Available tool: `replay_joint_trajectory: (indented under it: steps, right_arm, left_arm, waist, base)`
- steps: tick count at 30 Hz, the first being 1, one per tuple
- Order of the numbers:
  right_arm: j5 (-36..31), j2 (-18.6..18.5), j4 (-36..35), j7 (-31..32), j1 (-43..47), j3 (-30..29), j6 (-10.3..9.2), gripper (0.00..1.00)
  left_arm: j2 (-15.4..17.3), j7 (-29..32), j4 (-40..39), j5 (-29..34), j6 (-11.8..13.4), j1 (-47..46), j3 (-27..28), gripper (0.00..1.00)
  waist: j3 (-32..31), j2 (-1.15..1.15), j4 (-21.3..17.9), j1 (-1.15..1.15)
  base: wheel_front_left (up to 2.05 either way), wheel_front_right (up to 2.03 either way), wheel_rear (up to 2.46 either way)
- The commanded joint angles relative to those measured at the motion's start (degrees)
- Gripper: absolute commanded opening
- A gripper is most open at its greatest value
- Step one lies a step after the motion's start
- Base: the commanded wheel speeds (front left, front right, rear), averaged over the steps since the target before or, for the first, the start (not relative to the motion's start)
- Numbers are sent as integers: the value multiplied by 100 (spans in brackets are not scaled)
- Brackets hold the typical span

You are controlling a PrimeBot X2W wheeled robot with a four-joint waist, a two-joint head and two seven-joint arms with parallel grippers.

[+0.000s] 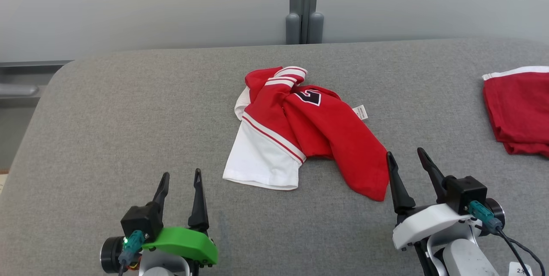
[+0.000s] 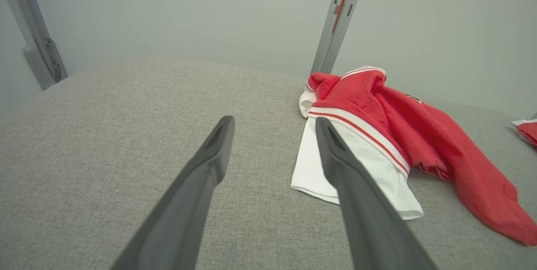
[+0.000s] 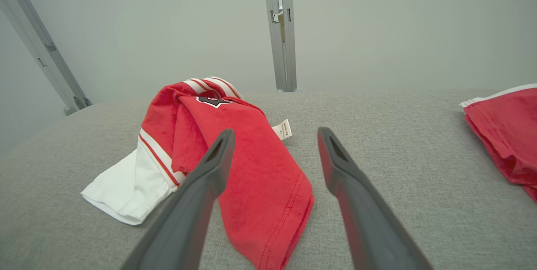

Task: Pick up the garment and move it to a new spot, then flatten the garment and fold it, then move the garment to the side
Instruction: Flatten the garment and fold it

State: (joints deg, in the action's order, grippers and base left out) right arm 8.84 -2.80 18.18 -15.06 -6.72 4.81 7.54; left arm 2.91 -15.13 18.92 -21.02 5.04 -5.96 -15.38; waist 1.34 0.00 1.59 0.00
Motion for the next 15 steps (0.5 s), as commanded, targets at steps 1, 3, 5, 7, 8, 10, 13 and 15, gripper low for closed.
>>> replay_joint_trajectory:
  steps: [1,3,5,7,8,10,13,15]
  right_arm:
    - [0,-18,26,-15,-27,7,-11,100]
    - [1,-18,62,-15,-39,22,-11,100]
    - [0,-17,128,-15,-65,46,-11,100]
    - [15,-17,227,-15,-88,75,-11,100]
    - [37,-16,291,-14,-104,106,-11,100]
    - [58,-18,391,1,-167,157,-11,100]
    - [53,-16,539,48,-227,234,-11,100]
    - [34,-15,622,93,-268,303,-11,100]
  left_arm:
    - [4,0,40,28,-25,67,-5,100]
    - [4,1,229,34,-34,16,-104,100]
    - [4,129,440,-23,-70,-171,-214,100]
    - [4,344,655,-97,-129,-387,-315,100]
    - [5,514,790,-125,-159,-495,-384,100]
    - [5,778,987,-258,-186,-715,-472,100]
    - [6,1182,1293,-443,-124,-1058,-552,100]
    - [9,1412,1542,-529,-31,-1266,-593,100]
  waist:
    - [18,0,-8,0]
    - [65,0,-22,0]
    - [134,0,-46,0]
    - [210,0,-84,0]
    - [255,0,-111,0]
    - [347,0,-176,0]
    - [492,0,-300,0]
    - [591,0,-385,0]
  base:
    - [0,0,0]
    - [0,0,0]
    - [0,0,0]
    - [0,0,0]
    - [0,0,0]
    - [0,0,0]
    - [0,0,0]
    - [0,0,0]
